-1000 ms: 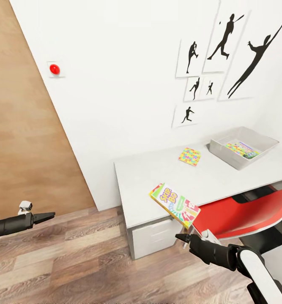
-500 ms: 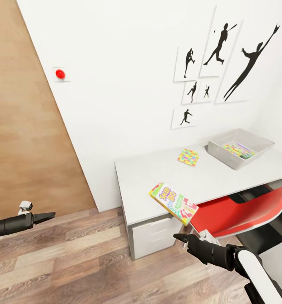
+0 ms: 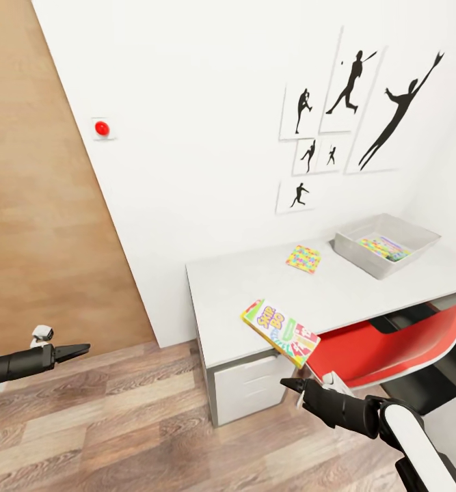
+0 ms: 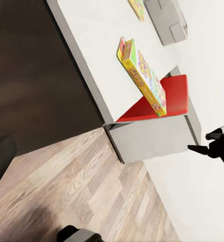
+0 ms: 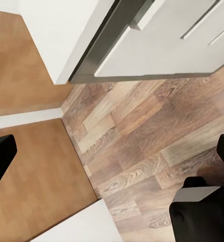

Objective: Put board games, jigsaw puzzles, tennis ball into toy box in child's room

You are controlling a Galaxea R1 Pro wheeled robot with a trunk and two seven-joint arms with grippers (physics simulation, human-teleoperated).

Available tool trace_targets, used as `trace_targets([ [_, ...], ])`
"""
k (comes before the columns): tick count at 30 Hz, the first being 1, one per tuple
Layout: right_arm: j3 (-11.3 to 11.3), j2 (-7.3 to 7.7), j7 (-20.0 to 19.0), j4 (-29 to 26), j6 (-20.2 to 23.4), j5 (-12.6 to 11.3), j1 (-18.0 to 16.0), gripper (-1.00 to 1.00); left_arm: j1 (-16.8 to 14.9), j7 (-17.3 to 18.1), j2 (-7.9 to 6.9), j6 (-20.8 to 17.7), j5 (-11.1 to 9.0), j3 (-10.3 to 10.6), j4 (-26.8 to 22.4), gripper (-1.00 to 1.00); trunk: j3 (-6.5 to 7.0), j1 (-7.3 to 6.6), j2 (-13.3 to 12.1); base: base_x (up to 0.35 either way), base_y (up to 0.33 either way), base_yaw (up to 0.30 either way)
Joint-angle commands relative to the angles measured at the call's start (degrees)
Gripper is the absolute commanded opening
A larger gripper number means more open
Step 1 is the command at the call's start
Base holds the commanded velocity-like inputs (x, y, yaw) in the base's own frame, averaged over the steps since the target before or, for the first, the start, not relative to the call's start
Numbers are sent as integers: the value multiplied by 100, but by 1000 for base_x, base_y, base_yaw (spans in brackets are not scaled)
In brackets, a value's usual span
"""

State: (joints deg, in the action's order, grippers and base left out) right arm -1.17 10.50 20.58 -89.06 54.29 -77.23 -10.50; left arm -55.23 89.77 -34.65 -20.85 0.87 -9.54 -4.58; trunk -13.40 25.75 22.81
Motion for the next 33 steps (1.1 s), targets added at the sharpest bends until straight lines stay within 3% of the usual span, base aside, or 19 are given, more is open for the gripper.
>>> trace_targets([
  [1,-6,4,60,-6,3,-56,-5,100,-5,23,13,-59,10,-4,1,100,-1,4,11,0,0,0],
  [33,-4,3,60,-6,3,-64,-5,100,-5,23,54,-60,10,-4,1,100,302,4,11,-27,0,0],
])
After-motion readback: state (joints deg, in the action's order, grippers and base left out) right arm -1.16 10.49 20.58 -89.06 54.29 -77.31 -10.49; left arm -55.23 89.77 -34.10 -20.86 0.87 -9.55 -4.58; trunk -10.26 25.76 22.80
